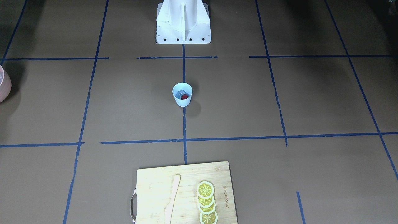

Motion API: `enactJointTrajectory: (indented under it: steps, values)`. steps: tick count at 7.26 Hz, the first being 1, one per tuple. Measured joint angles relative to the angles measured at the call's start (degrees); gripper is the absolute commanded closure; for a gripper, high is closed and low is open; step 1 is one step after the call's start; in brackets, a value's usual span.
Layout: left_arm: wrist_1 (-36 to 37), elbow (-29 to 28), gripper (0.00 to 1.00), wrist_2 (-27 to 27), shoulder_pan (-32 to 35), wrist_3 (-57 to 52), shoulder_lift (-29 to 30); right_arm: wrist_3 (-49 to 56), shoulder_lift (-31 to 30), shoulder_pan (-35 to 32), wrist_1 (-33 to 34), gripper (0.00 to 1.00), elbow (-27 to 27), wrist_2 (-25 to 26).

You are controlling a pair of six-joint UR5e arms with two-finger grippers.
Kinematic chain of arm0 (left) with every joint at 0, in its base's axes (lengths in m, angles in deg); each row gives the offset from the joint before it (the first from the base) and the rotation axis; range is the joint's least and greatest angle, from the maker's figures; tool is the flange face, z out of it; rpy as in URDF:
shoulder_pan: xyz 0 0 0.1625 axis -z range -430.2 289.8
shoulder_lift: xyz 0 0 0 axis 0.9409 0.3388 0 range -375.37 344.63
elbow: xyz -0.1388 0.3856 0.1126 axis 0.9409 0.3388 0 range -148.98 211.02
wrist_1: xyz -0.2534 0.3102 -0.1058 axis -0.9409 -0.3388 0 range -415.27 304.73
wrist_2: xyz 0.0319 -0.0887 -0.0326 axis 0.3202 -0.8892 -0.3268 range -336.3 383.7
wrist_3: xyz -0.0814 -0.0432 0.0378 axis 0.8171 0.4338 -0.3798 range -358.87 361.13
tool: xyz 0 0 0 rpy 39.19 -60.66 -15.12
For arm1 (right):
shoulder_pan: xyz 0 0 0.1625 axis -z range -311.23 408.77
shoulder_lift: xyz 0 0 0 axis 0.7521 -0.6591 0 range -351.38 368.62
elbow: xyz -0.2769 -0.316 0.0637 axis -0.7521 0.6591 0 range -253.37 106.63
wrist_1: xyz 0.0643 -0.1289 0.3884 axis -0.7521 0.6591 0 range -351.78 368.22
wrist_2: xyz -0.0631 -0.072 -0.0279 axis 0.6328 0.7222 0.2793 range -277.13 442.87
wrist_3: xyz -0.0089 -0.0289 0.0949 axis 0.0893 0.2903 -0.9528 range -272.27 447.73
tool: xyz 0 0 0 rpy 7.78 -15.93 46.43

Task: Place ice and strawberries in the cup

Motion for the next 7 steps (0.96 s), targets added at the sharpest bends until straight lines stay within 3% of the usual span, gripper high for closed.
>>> enactJointTrajectory:
  steps: [7]
  values:
    - [-0.6,3.2,0.0,-0.12,3.81,2.0,-1.48,0.09,-0.03,-0.01,-0.03,0.01,-0.35,0.45]
